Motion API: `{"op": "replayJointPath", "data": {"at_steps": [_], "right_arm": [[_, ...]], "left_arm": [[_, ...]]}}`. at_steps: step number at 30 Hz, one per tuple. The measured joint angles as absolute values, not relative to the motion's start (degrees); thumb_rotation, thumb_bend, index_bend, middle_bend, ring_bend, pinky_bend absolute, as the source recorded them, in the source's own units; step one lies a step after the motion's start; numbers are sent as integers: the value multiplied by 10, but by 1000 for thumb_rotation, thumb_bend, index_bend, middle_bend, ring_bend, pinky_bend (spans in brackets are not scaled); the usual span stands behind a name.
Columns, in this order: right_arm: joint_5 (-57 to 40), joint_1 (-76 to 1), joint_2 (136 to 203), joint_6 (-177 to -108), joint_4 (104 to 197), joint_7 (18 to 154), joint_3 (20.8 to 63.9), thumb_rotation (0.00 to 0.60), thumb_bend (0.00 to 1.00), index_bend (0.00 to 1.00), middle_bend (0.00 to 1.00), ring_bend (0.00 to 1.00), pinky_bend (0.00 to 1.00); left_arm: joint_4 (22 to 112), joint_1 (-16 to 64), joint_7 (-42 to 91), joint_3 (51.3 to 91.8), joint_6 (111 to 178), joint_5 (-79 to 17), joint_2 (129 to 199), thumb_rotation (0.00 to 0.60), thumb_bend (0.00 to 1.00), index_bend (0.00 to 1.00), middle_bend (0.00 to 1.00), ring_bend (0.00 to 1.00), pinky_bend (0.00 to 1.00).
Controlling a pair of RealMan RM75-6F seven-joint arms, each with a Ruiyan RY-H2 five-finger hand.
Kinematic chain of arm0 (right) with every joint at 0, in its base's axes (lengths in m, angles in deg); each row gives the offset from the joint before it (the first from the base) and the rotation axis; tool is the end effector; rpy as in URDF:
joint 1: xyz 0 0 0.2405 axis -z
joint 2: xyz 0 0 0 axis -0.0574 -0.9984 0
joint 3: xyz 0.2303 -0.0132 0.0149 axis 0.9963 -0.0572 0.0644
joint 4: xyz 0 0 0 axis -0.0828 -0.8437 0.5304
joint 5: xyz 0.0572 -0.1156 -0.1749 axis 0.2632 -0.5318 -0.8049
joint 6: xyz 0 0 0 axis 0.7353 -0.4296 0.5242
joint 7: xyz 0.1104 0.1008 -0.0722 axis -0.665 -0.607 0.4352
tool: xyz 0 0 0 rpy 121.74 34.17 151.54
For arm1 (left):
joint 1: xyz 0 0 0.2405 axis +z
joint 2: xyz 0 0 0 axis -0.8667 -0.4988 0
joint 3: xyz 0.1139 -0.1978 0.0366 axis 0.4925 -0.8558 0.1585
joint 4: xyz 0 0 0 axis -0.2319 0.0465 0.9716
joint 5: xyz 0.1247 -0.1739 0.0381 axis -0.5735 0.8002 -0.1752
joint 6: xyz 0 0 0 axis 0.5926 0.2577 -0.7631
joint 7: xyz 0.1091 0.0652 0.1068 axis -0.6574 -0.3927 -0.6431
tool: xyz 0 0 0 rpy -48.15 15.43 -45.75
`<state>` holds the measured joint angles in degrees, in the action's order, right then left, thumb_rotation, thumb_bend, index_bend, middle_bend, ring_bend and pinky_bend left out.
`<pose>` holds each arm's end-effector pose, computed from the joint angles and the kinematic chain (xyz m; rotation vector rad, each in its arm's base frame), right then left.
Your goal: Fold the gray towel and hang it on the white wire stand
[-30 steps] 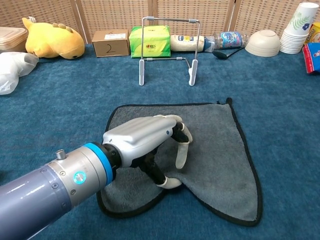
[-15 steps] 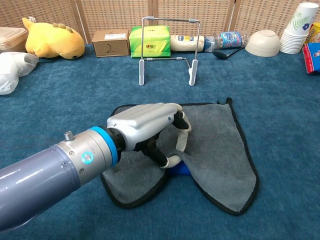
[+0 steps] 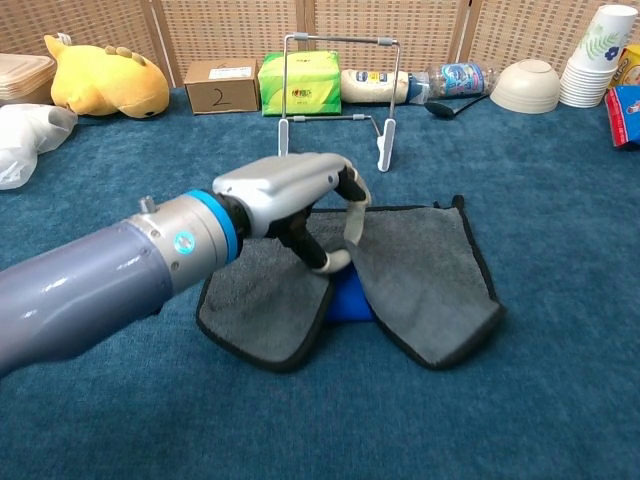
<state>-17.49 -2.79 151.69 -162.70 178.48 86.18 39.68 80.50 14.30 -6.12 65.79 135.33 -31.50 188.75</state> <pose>-0.3014 -0.1847 0.1399 1.0279 -1.1684 0.9116 -0.0165 0.2900 -0.1123 -2.0080 -1.0361 -1.0918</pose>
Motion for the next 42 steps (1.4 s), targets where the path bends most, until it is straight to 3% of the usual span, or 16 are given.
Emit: {"op": "replayJointPath", "data": {"at_steps": [12, 23, 31, 37, 42], "right_arm": [[-169, -27, 1518, -1624, 1782, 861, 397, 600, 390, 27, 0, 0, 0], [-165, -24, 1518, -1623, 1780, 856, 398, 600, 390, 28, 0, 0, 0], [-169, -21, 1516, -1626, 1781, 853, 397, 600, 390, 28, 0, 0, 0], [-172, -20, 1515, -1628, 1784, 852, 396, 600, 389, 28, 0, 0, 0], [-175, -19, 1514, -1631, 1788, 856, 396, 600, 389, 28, 0, 0, 0]], "left_arm": [[705, 96, -39, 632, 1316, -297, 1900, 600, 513, 533, 208, 34, 0], [633, 65, 3, 635, 1293, -302, 1938, 600, 381, 478, 186, 13, 0], [634, 63, 1, 640, 1304, -307, 1938, 600, 190, 249, 102, 0, 0], [638, 65, -13, 639, 1321, -305, 1930, 600, 146, 95, 45, 0, 0], [655, 69, -32, 642, 1329, -296, 1920, 600, 121, 55, 24, 0, 0]]}}
